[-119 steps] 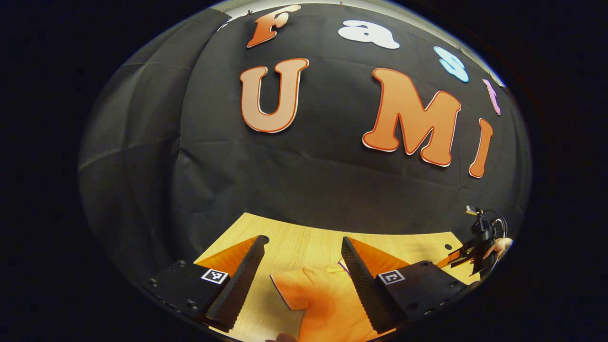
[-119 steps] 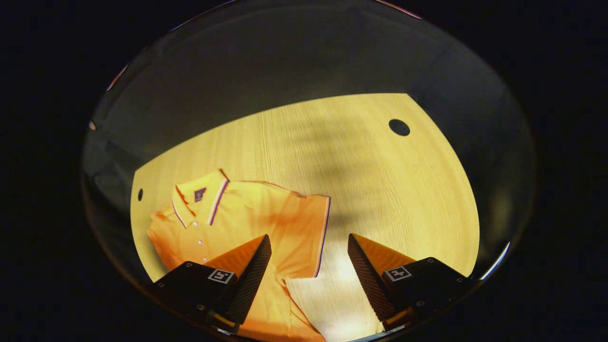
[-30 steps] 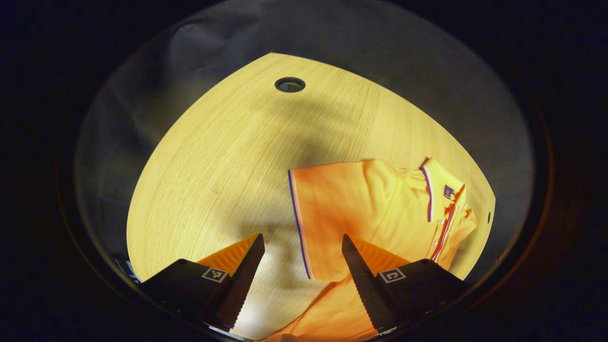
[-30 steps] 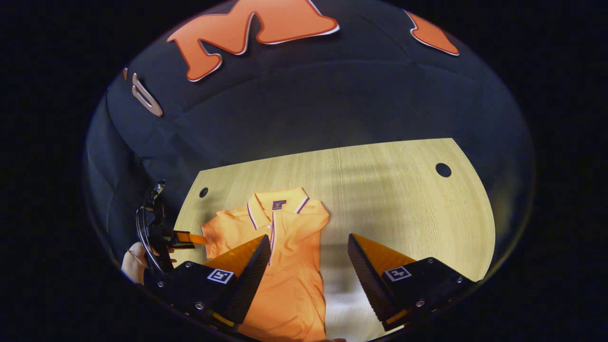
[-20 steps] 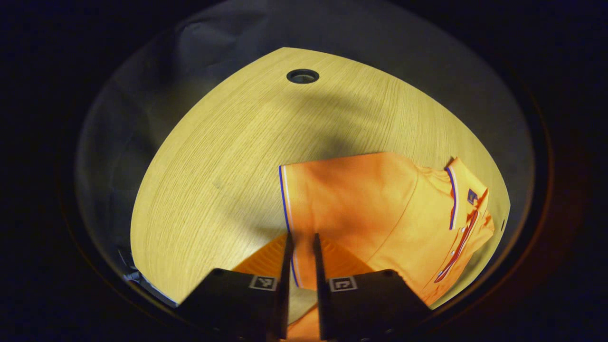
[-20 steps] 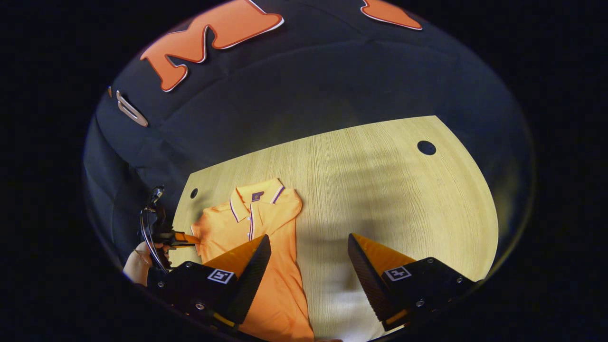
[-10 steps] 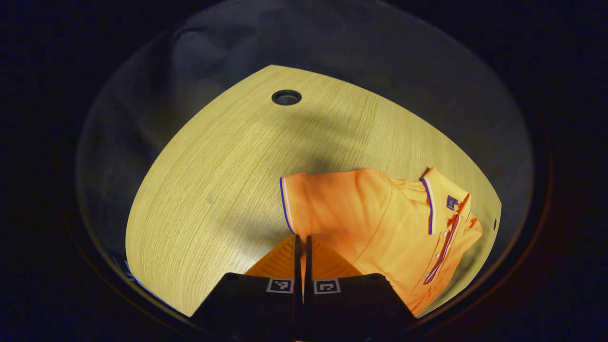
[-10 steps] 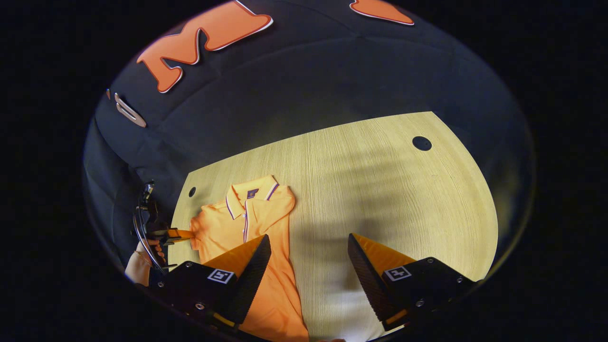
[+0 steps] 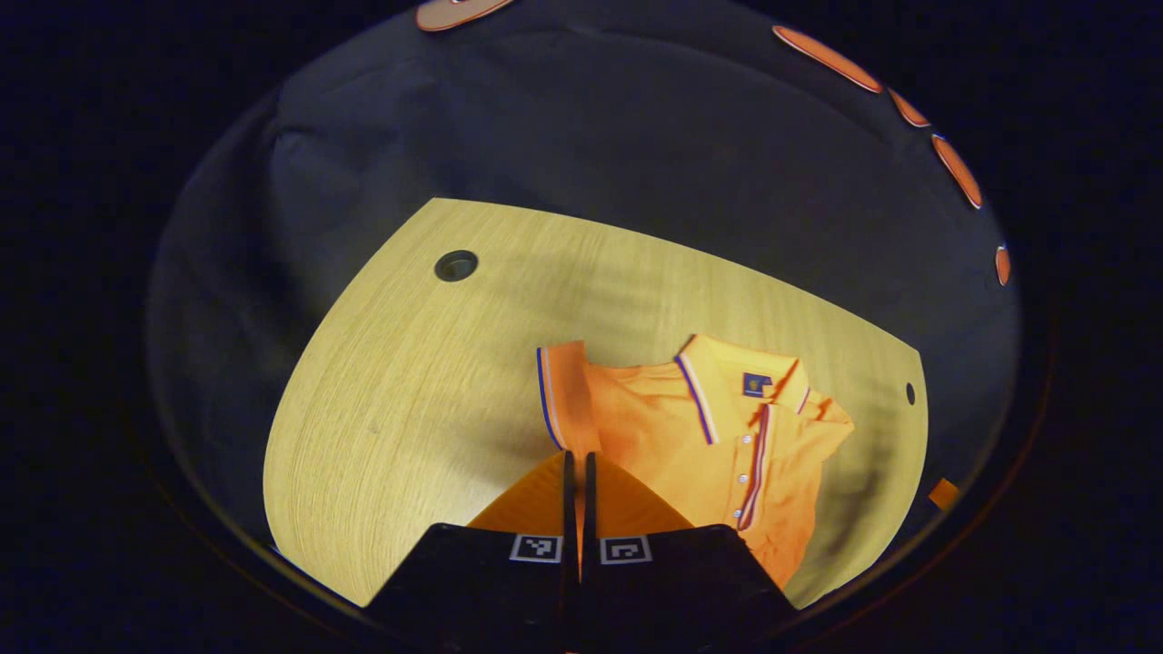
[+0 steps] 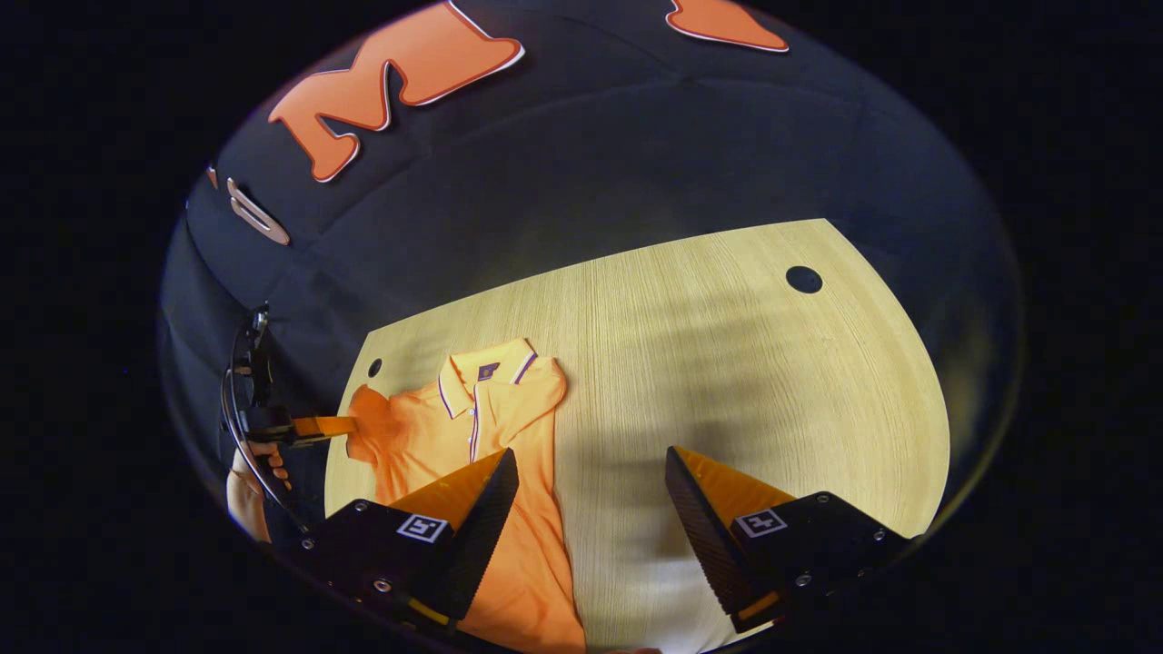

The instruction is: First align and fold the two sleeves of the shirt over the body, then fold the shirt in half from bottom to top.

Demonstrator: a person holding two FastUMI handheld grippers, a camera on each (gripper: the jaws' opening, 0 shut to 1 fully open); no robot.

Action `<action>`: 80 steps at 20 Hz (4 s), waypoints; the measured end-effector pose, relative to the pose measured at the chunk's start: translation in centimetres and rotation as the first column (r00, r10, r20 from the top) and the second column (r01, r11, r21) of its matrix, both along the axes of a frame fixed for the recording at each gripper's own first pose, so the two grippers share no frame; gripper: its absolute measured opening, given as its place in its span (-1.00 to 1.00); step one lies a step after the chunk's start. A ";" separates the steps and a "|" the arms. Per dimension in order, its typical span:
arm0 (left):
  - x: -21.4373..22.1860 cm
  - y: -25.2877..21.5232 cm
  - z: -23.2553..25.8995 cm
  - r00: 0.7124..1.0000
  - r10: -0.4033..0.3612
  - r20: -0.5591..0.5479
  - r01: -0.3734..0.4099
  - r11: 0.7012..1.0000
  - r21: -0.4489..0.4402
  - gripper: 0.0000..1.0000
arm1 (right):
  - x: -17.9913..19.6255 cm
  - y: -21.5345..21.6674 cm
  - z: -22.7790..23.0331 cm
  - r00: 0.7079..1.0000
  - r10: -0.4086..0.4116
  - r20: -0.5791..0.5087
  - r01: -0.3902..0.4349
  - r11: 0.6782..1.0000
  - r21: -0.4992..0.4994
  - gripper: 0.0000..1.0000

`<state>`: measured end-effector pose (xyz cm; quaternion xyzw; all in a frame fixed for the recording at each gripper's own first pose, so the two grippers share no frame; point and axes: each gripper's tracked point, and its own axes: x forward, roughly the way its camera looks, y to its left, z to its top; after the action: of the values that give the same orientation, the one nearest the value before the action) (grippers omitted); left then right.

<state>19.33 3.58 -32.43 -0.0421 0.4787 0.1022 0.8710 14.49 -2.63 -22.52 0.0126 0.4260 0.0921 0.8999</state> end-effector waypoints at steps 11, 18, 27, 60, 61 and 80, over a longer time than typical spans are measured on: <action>-0.1 -12.0 -2.7 0.988 -0.145 -0.051 0.142 0.988 -0.066 -0.96 | -2.3 -3.0 0.7 1.000 -0.004 0.010 0.004 1.000 0.007 0.98; -0.3 -16.0 -5.8 0.983 -0.171 -0.075 0.157 0.974 -0.163 -0.51 | -3.4 -4.3 0.2 1.000 -0.017 0.001 0.017 1.000 -0.014 0.97; -2.8 -14.5 -3.1 0.979 -0.205 -0.016 0.200 0.967 -0.160 0.99 | -5.3 -1.9 -0.6 1.000 -0.001 -0.002 0.001 0.999 -0.047 0.98; -41.6 -2.8 -10.9 0.879 -0.260 -0.399 0.250 0.965 -0.077 0.93 | -34.8 1.4 -18.6 0.891 -0.028 -0.454 -0.165 0.911 -0.379 0.99; -41.5 -2.8 -10.9 0.877 -0.266 -0.401 0.264 0.962 -0.061 0.98 | -34.9 1.3 -18.9 0.889 -0.034 -0.456 -0.162 0.909 -0.383 1.00; -40.4 -4.7 -11.5 0.890 -0.330 -0.315 0.315 0.944 -0.098 -0.98 | -35.5 2.7 -20.0 0.855 -0.003 -0.519 -0.172 0.942 -0.289 -0.84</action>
<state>-21.04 -1.08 -43.92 0.0364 0.6190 -0.0487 0.7830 -21.02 0.02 -42.52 -0.1310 0.6590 0.0538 0.7387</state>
